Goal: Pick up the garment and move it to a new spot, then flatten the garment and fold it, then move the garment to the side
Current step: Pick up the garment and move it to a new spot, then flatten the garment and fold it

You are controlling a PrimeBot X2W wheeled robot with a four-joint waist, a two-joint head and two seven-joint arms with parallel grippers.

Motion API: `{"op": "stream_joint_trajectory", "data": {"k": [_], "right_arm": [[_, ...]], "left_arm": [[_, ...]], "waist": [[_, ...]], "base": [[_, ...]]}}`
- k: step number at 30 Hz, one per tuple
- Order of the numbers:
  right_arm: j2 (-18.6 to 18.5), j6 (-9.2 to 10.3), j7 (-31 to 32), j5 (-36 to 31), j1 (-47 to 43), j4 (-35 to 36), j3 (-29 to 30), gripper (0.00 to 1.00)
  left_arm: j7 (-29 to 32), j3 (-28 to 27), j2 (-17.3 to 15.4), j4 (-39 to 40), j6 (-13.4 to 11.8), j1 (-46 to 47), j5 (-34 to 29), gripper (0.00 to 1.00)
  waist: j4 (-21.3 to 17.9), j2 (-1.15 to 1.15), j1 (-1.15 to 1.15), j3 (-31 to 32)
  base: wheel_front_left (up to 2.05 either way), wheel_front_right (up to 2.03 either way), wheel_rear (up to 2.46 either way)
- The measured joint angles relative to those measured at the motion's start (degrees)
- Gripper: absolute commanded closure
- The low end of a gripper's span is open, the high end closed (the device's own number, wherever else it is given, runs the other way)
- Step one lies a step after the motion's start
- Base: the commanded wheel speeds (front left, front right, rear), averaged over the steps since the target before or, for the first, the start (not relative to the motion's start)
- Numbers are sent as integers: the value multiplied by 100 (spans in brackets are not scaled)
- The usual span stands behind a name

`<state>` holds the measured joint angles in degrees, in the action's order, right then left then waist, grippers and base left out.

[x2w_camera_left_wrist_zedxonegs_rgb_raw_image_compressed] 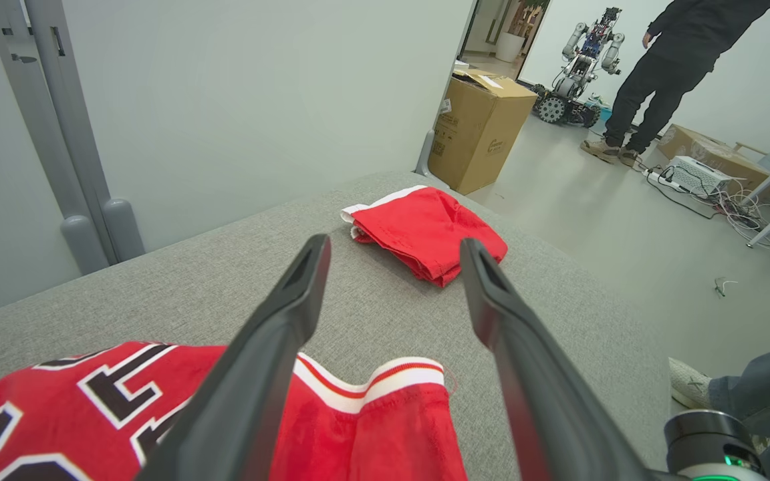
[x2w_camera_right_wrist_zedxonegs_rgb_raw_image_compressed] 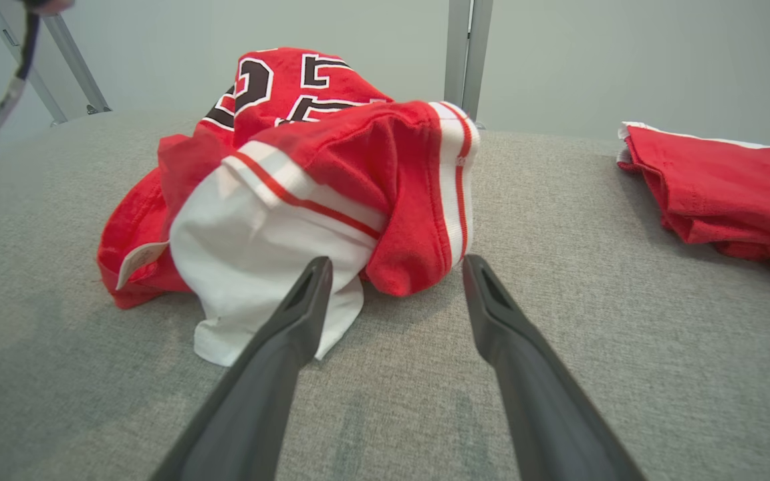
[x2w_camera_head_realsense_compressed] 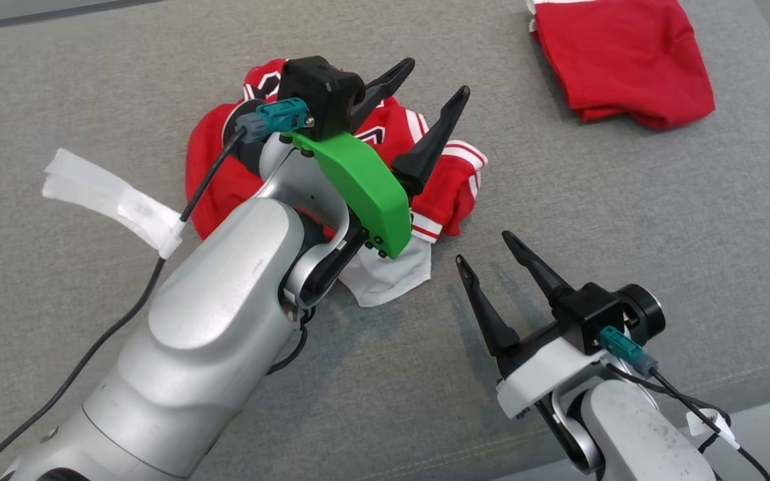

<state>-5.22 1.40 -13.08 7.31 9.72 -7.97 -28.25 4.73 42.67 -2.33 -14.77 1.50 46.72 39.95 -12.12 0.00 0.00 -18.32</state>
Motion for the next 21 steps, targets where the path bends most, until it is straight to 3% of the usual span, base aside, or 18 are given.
{"op": "stream_joint_trajectory", "data": {"k": [12, 21], "right_arm": [[31, -136, 258, 30, -58, -635, -149, 0], [15, 73, 359, 44, 30, -987, 166, 0]], "left_arm": [[-453, 19, 2, 264, -312, -250, 229, 0], [-590, 232, 3, 289, -394, -678, 325, 0]], "waist": [[868, 0, 0, 167], [1585, 0, 0, 258]], "base": [[0, 0, 0], [0, 0, 0]]}}
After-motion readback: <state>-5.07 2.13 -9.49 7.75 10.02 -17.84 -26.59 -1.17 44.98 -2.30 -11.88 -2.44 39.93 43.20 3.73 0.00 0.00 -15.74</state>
